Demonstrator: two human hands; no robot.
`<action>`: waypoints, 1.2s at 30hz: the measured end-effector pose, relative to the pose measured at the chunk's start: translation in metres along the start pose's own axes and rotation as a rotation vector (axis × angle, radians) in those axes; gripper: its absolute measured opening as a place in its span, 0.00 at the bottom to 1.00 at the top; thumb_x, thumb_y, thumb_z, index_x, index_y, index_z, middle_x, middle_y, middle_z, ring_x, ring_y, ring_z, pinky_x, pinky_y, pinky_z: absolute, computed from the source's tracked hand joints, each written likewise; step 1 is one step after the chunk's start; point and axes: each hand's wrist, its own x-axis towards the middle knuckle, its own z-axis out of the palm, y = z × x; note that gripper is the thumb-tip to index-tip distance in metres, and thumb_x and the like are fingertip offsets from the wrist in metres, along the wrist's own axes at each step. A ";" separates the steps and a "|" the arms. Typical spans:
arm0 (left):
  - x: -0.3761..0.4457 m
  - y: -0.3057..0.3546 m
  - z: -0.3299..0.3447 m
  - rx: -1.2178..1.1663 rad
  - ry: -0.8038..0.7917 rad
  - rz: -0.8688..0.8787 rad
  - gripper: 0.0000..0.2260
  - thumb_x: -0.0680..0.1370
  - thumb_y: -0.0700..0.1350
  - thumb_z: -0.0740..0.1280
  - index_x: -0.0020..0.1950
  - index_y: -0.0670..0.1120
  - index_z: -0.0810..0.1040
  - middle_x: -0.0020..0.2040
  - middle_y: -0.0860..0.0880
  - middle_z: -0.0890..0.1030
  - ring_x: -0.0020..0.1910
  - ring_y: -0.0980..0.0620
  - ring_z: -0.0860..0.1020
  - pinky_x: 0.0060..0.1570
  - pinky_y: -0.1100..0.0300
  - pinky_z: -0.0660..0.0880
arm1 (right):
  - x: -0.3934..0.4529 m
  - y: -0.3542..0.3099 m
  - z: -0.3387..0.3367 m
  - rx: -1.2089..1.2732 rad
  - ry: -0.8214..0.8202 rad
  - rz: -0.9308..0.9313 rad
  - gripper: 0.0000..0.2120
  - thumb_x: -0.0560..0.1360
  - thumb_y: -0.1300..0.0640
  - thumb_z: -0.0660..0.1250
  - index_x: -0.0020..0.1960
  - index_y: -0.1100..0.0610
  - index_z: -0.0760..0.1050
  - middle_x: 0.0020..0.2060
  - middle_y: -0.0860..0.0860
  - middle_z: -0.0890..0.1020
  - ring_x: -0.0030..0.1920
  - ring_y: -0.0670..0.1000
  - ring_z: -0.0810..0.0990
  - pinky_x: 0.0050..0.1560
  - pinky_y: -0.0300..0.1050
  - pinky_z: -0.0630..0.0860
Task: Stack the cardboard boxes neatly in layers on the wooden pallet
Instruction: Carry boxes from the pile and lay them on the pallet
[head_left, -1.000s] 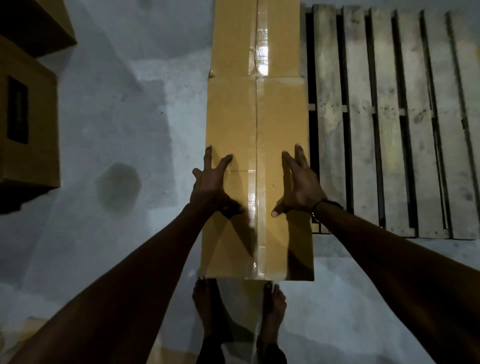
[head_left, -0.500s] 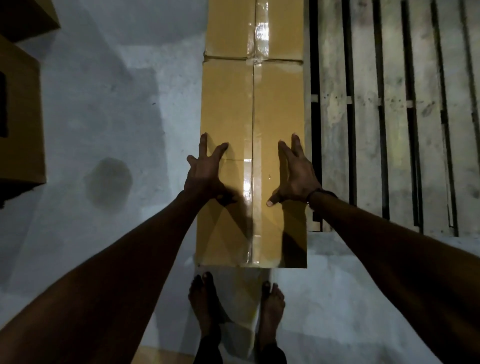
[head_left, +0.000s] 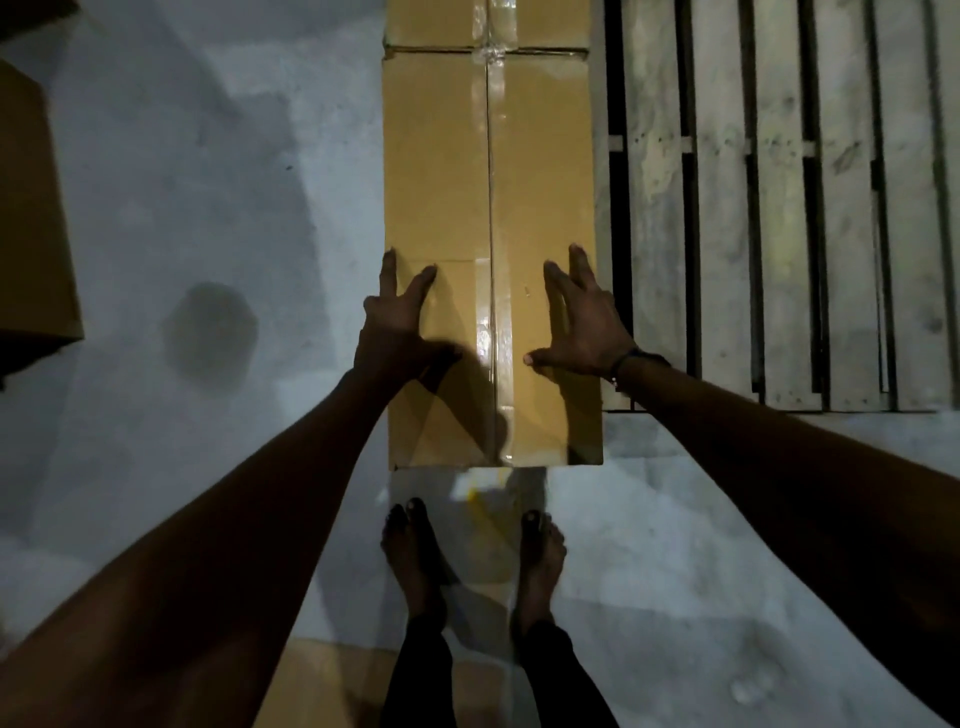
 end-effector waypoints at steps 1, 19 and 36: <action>-0.010 -0.004 0.007 0.000 0.019 0.010 0.51 0.66 0.66 0.77 0.82 0.47 0.62 0.83 0.36 0.49 0.67 0.24 0.69 0.64 0.33 0.74 | -0.012 0.003 0.007 0.001 0.005 -0.014 0.62 0.63 0.41 0.83 0.84 0.53 0.48 0.83 0.55 0.39 0.81 0.62 0.49 0.79 0.63 0.55; -0.001 0.000 0.013 -0.112 0.038 -0.004 0.43 0.71 0.58 0.79 0.81 0.47 0.65 0.84 0.39 0.50 0.78 0.33 0.60 0.75 0.44 0.59 | -0.008 0.016 0.008 0.089 0.036 -0.033 0.56 0.67 0.45 0.82 0.83 0.55 0.53 0.83 0.56 0.44 0.82 0.61 0.47 0.80 0.56 0.53; -0.028 0.033 -0.055 -0.092 0.017 -0.076 0.31 0.78 0.55 0.72 0.78 0.47 0.68 0.80 0.40 0.63 0.76 0.34 0.65 0.71 0.39 0.67 | -0.035 -0.034 -0.050 0.094 0.083 0.091 0.49 0.72 0.46 0.78 0.83 0.55 0.54 0.83 0.57 0.45 0.81 0.64 0.52 0.79 0.61 0.57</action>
